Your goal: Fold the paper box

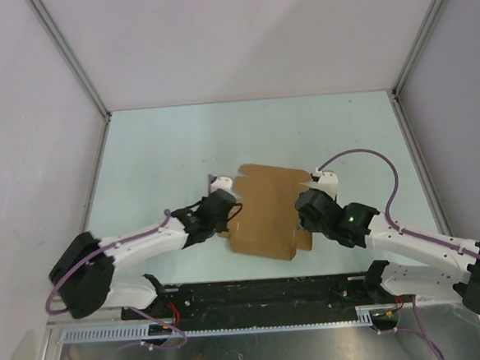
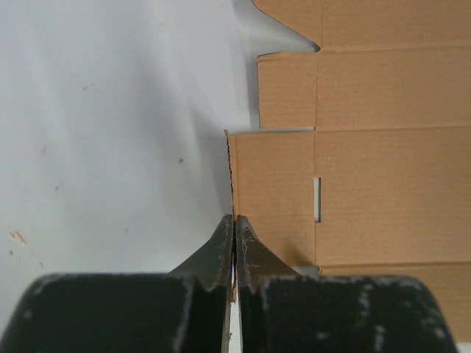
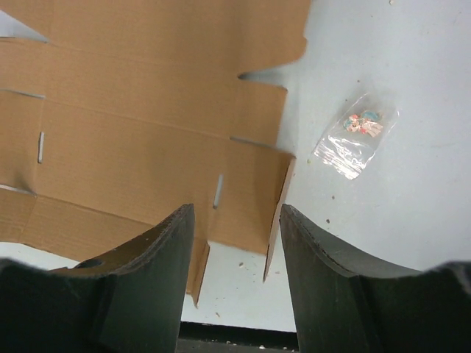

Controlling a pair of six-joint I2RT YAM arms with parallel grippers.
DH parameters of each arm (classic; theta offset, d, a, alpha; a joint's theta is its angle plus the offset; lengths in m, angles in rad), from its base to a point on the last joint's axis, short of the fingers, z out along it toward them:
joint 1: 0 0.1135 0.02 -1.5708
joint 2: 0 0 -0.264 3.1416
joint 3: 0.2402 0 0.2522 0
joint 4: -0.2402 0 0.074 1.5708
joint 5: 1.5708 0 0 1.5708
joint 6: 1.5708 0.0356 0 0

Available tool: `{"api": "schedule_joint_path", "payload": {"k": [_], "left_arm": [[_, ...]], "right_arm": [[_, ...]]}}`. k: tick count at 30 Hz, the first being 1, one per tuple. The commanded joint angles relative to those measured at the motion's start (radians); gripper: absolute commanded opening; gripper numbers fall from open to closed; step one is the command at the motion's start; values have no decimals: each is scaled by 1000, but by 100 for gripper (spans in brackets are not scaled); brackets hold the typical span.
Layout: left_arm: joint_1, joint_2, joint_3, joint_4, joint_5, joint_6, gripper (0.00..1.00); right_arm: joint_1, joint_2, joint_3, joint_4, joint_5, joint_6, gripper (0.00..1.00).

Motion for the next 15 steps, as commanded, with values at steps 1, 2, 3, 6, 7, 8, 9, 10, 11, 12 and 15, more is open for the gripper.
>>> {"api": "schedule_joint_path", "payload": {"k": [1,2,3,6,7,8,9,10,11,12,15], "left_arm": [[-104,164,125,-110,-198,96,5],[-134,247,176,-131,-236,87,5],[-151,278,196,-144,-262,93,5],[-217,382,263,-199,-358,84,6],[-236,399,276,-207,-367,77,6],[-242,427,296,-211,-371,70,6],[-250,435,305,-216,-373,68,6],[-262,442,311,-219,-376,65,7],[-268,452,323,-222,-382,64,7],[-274,473,333,-231,-397,67,7],[-291,537,365,-262,-425,67,9]], "right_arm": [[-5,-22,-7,17,4,21,55],[-5,-25,-7,16,4,22,56],[-5,-27,-9,17,5,24,56],[-2,-40,-13,8,10,33,55],[-3,-51,-15,2,13,36,55],[-3,-57,-19,-1,13,39,55],[-3,-62,-22,-3,14,39,56],[-5,-69,-25,-7,16,39,55],[-5,-73,-29,-9,17,39,56],[-3,-74,-30,-12,20,44,56],[-6,-83,-33,-20,24,45,56]]}}
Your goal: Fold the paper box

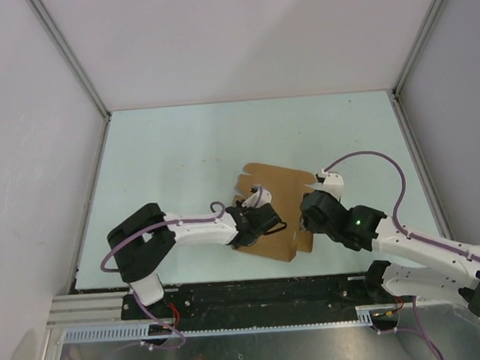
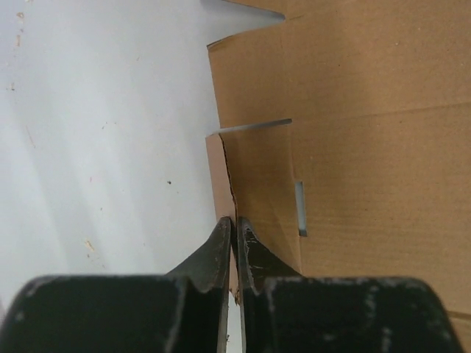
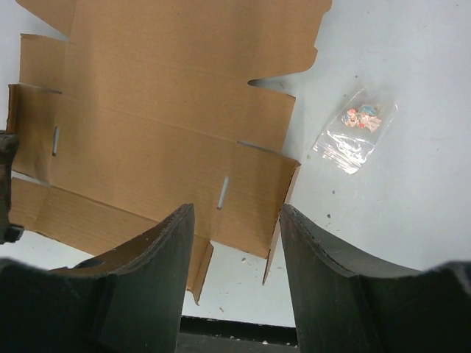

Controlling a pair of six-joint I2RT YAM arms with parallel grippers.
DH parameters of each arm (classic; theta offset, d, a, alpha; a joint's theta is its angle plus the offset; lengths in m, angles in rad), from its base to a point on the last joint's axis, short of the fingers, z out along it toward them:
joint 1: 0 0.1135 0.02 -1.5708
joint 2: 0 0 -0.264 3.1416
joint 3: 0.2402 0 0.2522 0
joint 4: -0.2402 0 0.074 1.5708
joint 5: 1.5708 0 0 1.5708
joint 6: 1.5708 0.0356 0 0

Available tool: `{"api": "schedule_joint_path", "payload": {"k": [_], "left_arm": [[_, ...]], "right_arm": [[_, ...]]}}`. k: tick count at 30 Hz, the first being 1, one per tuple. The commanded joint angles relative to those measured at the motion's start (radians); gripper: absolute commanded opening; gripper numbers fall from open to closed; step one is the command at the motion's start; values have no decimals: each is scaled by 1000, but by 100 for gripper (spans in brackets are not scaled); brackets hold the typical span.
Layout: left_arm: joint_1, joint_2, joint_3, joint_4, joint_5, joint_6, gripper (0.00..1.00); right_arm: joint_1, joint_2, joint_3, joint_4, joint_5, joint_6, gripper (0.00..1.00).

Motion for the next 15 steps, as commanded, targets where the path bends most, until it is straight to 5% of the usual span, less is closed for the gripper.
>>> {"api": "schedule_joint_path", "payload": {"k": [1,15], "left_arm": [[-27,88,58,-64,-64,-11,9],[-57,74,92,-112,-115,-32,30]], "right_arm": [[-4,-25,-6,-13,24,20,56],[-12,-44,-8,-21,25,22,56]]}}
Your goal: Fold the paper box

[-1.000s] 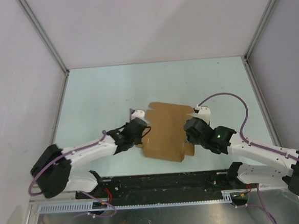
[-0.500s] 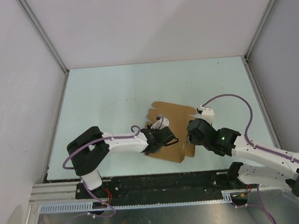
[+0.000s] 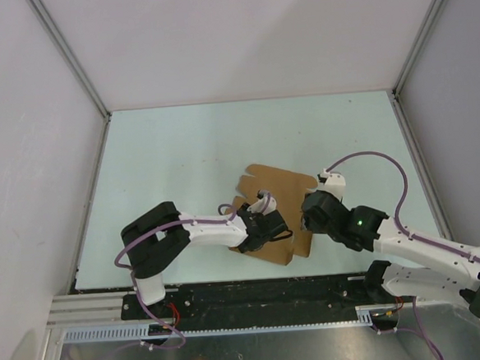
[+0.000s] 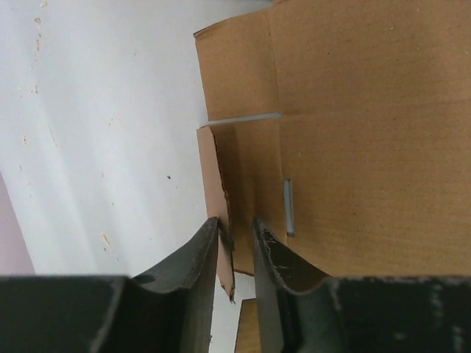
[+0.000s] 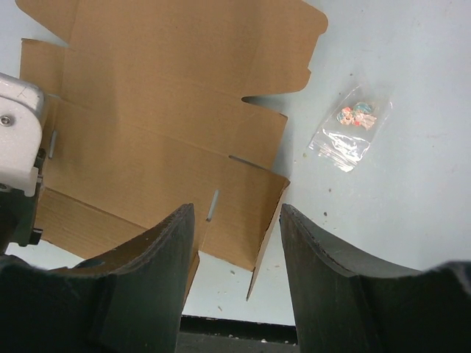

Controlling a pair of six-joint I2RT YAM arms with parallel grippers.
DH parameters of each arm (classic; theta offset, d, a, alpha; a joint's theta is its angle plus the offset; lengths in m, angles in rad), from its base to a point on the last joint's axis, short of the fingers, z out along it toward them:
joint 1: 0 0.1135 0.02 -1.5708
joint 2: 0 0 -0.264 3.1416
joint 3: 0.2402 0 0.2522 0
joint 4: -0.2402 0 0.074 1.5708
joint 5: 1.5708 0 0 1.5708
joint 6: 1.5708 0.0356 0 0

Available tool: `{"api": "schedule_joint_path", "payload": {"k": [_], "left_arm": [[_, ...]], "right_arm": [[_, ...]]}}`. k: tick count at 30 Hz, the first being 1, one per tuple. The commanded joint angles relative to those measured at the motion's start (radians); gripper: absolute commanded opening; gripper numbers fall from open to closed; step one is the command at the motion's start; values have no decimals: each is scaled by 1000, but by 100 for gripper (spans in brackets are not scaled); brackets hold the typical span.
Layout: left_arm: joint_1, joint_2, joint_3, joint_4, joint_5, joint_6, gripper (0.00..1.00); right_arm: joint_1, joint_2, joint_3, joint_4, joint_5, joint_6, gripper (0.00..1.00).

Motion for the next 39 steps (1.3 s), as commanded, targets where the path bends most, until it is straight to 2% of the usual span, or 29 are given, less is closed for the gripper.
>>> {"api": "schedule_joint_path", "payload": {"k": [1,7,10,14,18,25,33,39], "left_arm": [[-4,-48,41,-44,-42,-20,34],[-3,-214,65,-81,-47,-14,51],[8,-311,48,-86,-30,-33,56],[60,-456,-15,-81,22,-89,60],[152,-646,-141,-64,90,-171,63],[169,-861,-271,-20,122,-244,65],[190,-895,-322,-1,160,-249,65],[192,-921,-337,3,171,-247,65]], "right_arm": [[-6,-33,-4,-5,25,17,56],[-32,-64,-4,2,2,12,56],[-52,-76,-4,-7,-16,29,58],[-70,-82,-4,-31,-48,54,62],[-67,-78,-8,-50,-70,64,64],[3,-96,-62,-82,-58,130,66],[153,-59,-90,-108,-27,288,66],[186,16,-90,-114,-23,350,54]]}}
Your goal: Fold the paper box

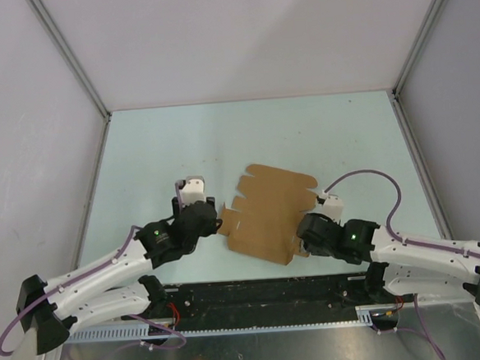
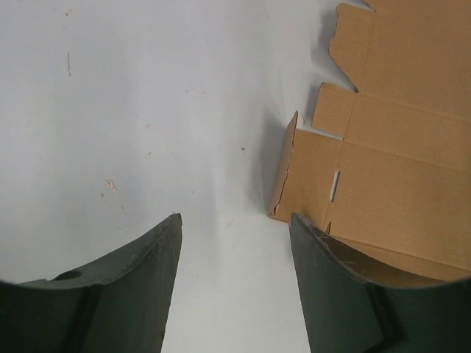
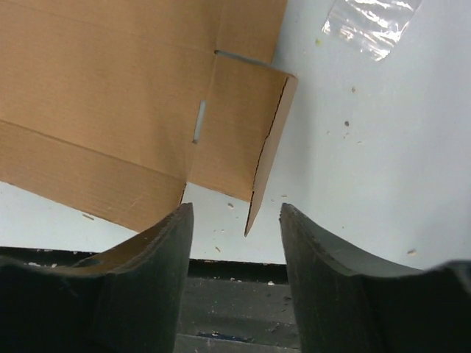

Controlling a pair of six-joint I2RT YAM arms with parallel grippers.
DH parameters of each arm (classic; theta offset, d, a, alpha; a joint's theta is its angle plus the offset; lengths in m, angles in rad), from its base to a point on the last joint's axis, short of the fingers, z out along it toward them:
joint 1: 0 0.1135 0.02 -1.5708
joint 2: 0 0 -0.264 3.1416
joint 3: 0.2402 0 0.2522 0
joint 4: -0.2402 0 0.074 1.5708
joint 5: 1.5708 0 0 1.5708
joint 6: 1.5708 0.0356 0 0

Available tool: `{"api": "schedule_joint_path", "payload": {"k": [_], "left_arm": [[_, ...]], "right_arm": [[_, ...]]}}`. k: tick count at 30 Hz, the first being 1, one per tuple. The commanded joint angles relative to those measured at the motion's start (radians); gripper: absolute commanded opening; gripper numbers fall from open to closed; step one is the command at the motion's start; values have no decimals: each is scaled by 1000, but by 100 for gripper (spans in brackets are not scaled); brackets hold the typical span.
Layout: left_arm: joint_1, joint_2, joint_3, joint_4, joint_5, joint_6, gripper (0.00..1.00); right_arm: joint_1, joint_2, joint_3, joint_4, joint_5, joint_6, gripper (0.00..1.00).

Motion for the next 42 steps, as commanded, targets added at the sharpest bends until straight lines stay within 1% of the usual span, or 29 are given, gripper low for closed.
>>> {"api": "schedule_joint_path", "payload": {"k": [1,3,6,11,12,15,19,23,28,33,36,42], "left_arm": [[5,-37,-17,29,10,-27,65],[5,-55,-31,29,13,-27,65],[5,-70,-48,29,15,-30,65],[5,-70,-63,32,21,-33,65],[5,-70,-63,33,21,-33,65],[5,-75,-63,33,18,-33,65],[5,-98,-65,44,21,-30,65],[5,-118,-71,58,27,-13,65],[5,-123,-77,71,33,-4,65],[5,-126,-79,81,40,1,65],[5,-139,-82,79,43,4,64],[5,-173,-94,84,41,12,64]], "right_arm": [[16,29,0,-20,37,87,53],[16,32,0,-39,48,99,47],[10,34,0,-51,60,99,43],[-13,39,0,-59,63,87,40],[-15,39,-2,-59,65,88,37],[-23,31,-11,-57,68,91,33],[-47,9,-51,-36,48,88,29],[-99,-36,-100,6,14,73,24],[-155,-105,-132,49,-24,50,21],[-205,-136,-137,92,-64,12,17],[-227,-152,-137,105,-84,7,13],[-242,-179,-137,130,-99,-4,10]]}}
